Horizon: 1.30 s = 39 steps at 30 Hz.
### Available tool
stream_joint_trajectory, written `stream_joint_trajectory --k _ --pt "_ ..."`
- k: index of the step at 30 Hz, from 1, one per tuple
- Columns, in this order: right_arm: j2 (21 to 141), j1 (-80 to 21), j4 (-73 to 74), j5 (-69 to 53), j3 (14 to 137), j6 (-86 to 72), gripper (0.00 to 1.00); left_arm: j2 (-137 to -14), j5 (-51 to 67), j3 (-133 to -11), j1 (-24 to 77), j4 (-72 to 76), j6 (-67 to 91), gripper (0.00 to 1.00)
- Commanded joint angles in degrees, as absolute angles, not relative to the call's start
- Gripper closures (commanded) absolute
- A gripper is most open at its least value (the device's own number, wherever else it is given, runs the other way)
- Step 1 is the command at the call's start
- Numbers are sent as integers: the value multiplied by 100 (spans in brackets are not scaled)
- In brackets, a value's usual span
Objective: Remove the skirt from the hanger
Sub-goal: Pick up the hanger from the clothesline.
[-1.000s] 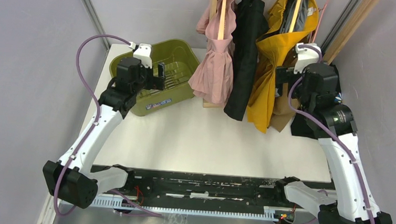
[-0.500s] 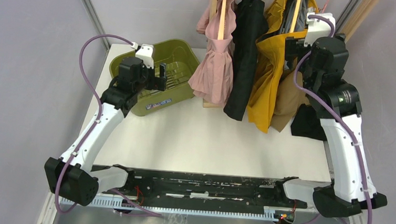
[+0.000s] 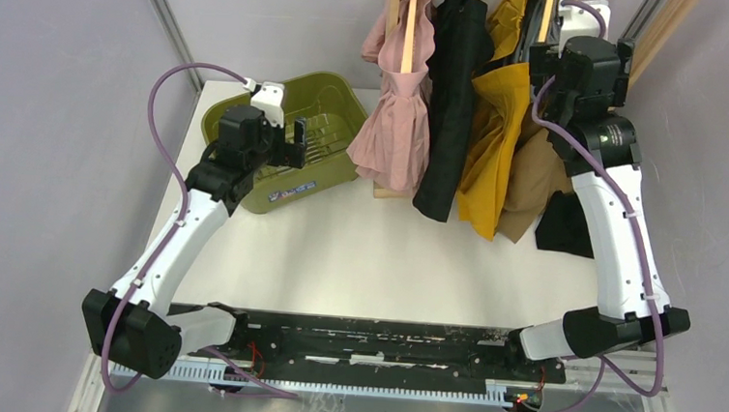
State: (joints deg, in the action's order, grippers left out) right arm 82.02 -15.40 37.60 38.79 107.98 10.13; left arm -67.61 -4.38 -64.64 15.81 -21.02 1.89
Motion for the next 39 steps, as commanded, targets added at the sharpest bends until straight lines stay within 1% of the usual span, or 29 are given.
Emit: stream_joint_trajectory --k 1,4,8,18,25,32,35,39 --pt "8235 -1130 3820 3477 11112 509 0 -6757 -508 -6489 1556 -2030 -297 0" --pt "8296 -904 3890 3026 11062 266 0 -6822 -534 -6544 1557 -2030 -346 1" --pt "8408 -759 3852 2725 11065 159 0 -6902 -586 -6588 1556 -2006 -393 1" --pt "9029 -536 3644 2617 11735 -76 0 -7093 -800 -6645 1556 -1911 -503 1" --pt "9229 -272 3633 2645 11811 -277 1 -7226 -863 -6683 1556 -1857 -543 1" --pt "9340 -115 3635 2515 12002 -442 8 -7271 -873 -6687 1556 -1829 -545 1" --pt "9291 -93 3674 2329 12020 -548 12 -7256 -894 -6639 1558 -1828 -546 1" --pt "9226 -96 3817 2000 12107 -780 23 -7210 -897 -6577 1556 -1837 -537 1"
